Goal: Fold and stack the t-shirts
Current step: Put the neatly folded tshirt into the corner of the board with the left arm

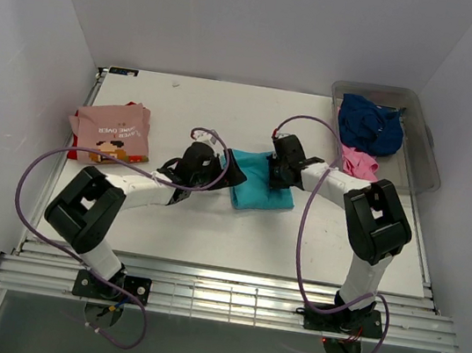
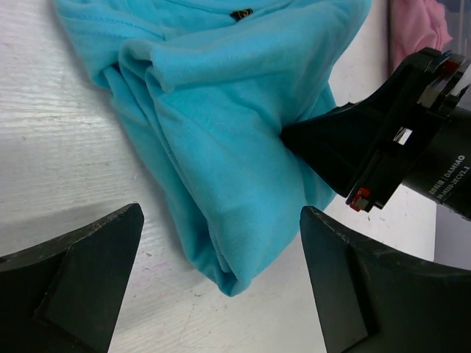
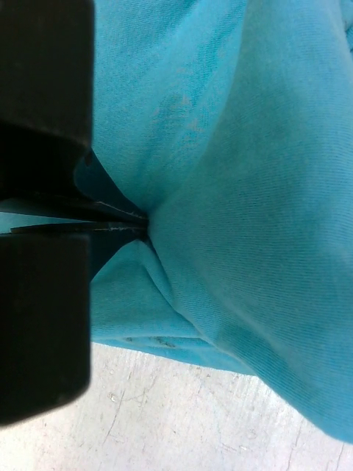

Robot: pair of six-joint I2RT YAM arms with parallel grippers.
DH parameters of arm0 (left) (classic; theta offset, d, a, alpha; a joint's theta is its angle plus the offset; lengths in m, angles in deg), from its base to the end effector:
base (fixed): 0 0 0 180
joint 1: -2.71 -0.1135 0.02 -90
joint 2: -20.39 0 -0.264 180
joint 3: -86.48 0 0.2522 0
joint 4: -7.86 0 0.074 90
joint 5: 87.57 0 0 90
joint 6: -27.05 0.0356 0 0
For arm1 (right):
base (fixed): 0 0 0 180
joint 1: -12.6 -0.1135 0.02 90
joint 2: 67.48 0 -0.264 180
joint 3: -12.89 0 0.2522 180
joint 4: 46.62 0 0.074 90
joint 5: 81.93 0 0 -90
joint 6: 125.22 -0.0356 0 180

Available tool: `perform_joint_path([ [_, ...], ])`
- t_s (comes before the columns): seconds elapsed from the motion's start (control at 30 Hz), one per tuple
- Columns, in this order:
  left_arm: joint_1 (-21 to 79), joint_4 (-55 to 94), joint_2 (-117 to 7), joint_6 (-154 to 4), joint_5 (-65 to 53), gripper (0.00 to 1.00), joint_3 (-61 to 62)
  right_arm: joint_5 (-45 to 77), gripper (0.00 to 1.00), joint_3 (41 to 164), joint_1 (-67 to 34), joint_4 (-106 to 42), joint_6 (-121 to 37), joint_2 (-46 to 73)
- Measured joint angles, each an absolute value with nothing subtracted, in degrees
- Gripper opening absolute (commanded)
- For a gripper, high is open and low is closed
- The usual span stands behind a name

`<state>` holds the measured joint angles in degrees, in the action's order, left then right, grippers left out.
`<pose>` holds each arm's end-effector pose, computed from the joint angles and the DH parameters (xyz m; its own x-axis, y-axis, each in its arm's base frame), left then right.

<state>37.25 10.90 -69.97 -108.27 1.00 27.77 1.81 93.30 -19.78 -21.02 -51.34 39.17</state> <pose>0.2684 -0.1858 0.1828 -0.7447 -0.3504 -0.5681 0.0771 0.8003 -0.5946 0.3310 0.2053 0.1689 -0.7699 -0.1614 -0.6174 -0.2724 0.9580 0.0892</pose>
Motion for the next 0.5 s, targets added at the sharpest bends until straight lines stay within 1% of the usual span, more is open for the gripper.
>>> perform_joint_path([
  [0.13,36.99,7.81,-73.89,-109.73,-2.68,0.98,27.77,1.35,0.08,92.80,-20.17,-21.48,-51.54,38.86],
  [0.5,36.99,5.72,-77.56,-112.11,-3.24,0.98,28.49,-0.27,0.08,91.94,-21.13,-22.36,-51.56,38.32],
])
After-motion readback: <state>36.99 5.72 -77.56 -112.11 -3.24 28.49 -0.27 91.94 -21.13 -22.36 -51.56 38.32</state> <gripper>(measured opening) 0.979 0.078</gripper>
